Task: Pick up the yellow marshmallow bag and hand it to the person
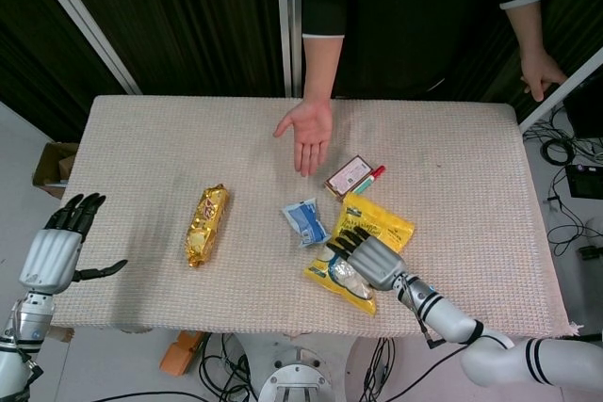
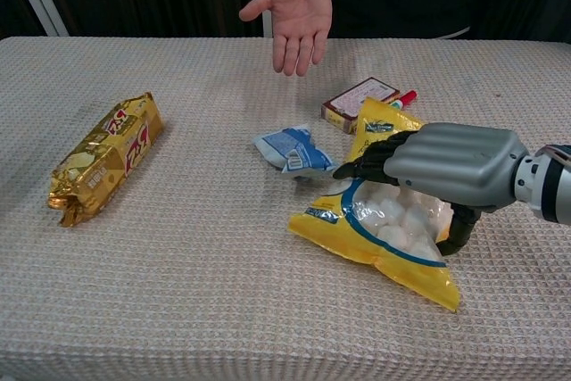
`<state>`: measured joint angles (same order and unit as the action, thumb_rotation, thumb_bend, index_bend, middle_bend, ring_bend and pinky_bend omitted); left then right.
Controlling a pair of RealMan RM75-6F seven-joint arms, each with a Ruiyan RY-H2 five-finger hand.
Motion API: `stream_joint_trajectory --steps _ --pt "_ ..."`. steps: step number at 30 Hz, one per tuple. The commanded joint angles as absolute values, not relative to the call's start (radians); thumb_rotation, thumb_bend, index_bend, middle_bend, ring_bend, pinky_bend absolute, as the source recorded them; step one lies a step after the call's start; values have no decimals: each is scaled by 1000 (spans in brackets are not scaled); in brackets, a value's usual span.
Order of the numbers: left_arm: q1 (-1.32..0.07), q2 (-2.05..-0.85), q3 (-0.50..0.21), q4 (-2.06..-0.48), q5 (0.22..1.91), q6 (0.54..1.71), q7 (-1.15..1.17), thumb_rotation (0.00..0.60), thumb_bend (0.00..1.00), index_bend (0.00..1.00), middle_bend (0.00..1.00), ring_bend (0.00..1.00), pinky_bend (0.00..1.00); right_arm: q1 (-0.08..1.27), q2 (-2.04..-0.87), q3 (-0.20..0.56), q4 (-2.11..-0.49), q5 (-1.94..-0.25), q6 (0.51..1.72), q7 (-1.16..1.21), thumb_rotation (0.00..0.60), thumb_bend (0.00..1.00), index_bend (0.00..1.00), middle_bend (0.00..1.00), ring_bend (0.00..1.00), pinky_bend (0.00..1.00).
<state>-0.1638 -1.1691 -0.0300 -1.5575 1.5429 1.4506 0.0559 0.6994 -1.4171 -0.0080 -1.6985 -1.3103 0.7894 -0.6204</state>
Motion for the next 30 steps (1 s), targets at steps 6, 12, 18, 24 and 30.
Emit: stream_joint_trajectory --steps 6,12,18,24,30 --pt "-163 -1170 -28 -1552 1541 1449 57 311 0 36 65 66 209 668 -1439 -33 -1623 -1498 921 -502 600 203 969 846 766 886" --pt "-163 -1173 -29 -1547 1538 1447 55 311 0 37 64 66 208 640 -1412 -31 -1622 -1575 1024 -450 600 242 1000 926 843 965" --pt "-168 -1177 -30 -1539 1543 1444 47 309 0 37 64 66 208 634 -1352 26 -1674 -1601 1106 -425 600 243 1000 930 848 970" --pt "-170 -1179 -29 -1534 1547 1445 45 311 0 37 64 66 208 686 -1362 155 -1652 -1550 1123 -471 600 242 1000 930 848 970" --pt "-172 -1178 -31 -1531 1548 1445 40 311 0 36 64 65 208 805 -1460 310 -1543 -1457 1088 -511 600 268 1000 930 849 970"
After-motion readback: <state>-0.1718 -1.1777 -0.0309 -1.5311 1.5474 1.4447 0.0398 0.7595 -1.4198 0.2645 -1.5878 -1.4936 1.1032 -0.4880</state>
